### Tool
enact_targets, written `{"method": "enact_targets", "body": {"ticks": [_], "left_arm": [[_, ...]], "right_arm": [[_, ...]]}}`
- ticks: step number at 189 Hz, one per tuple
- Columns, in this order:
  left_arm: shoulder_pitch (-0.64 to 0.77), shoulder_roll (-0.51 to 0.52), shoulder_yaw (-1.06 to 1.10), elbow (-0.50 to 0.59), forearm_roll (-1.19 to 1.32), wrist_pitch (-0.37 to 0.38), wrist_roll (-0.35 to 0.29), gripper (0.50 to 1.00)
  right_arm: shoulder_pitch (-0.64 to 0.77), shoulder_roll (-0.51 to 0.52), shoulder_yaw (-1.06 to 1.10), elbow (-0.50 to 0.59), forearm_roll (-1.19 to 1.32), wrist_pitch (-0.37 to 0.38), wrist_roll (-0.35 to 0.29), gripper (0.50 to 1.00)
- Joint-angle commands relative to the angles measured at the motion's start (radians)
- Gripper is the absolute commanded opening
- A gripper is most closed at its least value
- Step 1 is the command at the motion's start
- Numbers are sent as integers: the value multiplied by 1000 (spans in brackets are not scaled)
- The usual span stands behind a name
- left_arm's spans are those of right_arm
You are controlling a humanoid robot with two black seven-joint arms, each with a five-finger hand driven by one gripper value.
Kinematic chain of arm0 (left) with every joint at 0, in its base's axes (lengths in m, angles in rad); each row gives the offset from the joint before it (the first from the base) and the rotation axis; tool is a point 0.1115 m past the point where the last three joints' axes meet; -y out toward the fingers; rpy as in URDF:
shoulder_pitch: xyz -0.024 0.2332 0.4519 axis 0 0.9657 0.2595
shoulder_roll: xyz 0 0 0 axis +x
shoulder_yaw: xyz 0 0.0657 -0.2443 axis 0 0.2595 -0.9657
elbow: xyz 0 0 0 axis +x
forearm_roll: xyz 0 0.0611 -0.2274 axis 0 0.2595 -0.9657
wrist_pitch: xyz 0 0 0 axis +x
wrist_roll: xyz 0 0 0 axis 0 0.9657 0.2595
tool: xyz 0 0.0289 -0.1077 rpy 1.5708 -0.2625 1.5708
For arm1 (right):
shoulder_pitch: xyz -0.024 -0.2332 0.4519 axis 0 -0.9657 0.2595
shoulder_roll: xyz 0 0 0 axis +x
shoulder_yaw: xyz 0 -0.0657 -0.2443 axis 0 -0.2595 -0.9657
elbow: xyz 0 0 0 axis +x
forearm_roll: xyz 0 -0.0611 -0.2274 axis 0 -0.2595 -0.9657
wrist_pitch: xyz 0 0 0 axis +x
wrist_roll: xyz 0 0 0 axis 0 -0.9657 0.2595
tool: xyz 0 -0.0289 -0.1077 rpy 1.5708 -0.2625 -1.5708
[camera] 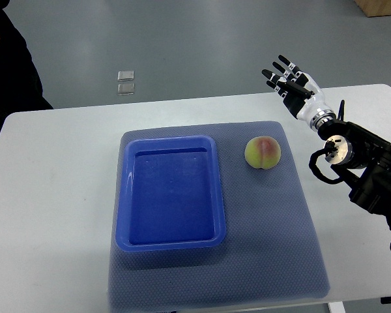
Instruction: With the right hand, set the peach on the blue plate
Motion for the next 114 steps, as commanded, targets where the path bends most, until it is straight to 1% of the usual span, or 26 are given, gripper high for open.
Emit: {"method": "enact_targets", "body": {"ticks": [1,79,114], "left_arm": [[0,0,-1,0,0,0,0,1000],[0,0,0,0,0,0,0,1000],[0,0,-1,0,0,0,0,1000]], "right_arm": [[0,-1,-2,0,-1,17,0,932],[3,-6,1,-2,-1,20,-2,932],[5,-8,-2,-3,-4,5,-2,930]]}}
